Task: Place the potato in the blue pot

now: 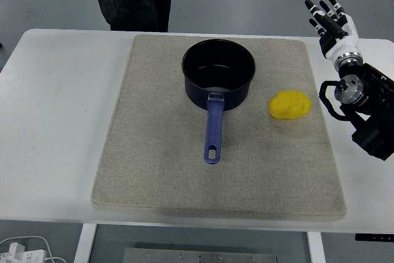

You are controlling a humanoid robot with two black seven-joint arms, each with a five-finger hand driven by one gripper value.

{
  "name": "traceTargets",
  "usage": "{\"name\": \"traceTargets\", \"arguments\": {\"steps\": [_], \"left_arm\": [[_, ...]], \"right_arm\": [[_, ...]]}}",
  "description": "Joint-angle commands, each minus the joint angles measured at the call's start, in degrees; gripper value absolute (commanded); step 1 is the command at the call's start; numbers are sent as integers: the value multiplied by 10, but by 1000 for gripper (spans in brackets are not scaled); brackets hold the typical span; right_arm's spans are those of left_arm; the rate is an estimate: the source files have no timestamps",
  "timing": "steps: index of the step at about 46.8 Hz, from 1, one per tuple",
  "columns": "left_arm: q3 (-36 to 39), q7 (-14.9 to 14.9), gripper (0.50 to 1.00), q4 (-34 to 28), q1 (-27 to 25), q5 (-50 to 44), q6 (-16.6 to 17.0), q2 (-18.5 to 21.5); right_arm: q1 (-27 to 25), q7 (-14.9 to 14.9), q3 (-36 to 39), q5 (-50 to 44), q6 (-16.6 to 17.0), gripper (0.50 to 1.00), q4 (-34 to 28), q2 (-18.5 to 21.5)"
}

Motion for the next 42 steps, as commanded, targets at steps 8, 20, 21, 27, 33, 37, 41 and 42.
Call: {"name": "traceTargets", "arguments": {"steps": [8,20,21,27,33,37,41,42], "left_arm": [[0,1,992,0,0,0,0,0],[0,1,994,0,0,0,0,0],[0,1,994,0,0,0,0,0],[1,1,994,0,-1,0,-1,0],[1,1,994,0,-1,1,-1,0],[2,1,994,0,-1,1,-1,0],[1,1,994,0,-1,1,-1,0],[2,1,992,-1,-1,1,-1,0]], "right_arm": [[0,0,0,0,0,926,0,0],[0,0,-1,0,0,926,0,1],[-1,0,-1,0,0,926,0,1],[-2,0,-1,0,0,926,1,2],[-4,0,-1,0,0,926,1,1],[-9,0,-1,-1,2,926,1,1],[-11,0,-1,-16,18,926,1,-1],[-11,0,-1,-20,28,926,1,-3]]}}
